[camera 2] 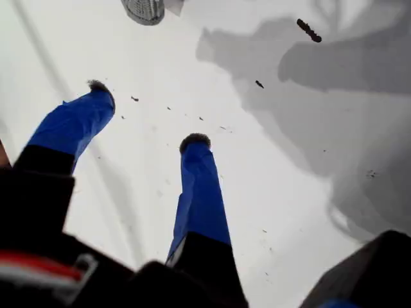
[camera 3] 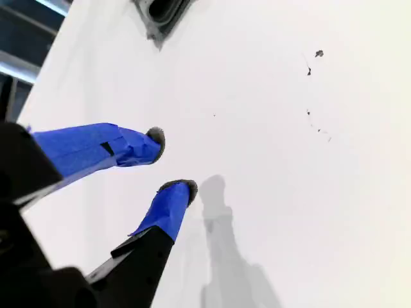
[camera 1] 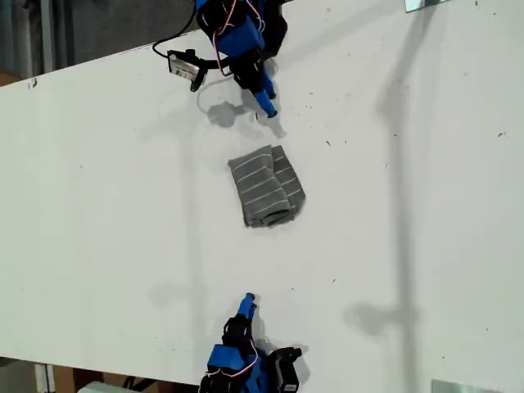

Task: Grasp corners of a square towel and fold twice.

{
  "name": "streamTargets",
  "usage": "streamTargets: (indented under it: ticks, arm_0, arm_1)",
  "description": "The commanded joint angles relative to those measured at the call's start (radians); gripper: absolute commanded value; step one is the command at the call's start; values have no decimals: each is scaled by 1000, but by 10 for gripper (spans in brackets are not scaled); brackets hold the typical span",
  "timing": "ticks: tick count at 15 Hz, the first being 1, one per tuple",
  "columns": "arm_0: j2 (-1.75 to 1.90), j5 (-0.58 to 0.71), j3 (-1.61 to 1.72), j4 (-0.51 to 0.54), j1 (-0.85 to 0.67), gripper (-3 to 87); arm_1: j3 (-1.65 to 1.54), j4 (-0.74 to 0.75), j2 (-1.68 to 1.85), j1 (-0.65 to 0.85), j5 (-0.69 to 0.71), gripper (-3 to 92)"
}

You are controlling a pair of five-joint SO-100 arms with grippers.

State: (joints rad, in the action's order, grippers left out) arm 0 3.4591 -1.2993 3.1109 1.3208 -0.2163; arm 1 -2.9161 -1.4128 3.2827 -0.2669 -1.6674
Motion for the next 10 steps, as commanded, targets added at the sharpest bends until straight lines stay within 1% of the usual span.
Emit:
streamTargets:
  ticks: [1, 2, 10]
  arm_0:
    - [6, 219, 5, -12, 12, 119]
    - [6, 255, 6, -15, 14, 119]
    - [6, 253, 6, -15, 12, 119]
  arm_1:
    - [17, -23, 2, 46, 193, 255]
    - [20, -23, 2, 54, 192, 254]
    - [20, -23, 2, 60, 190, 252]
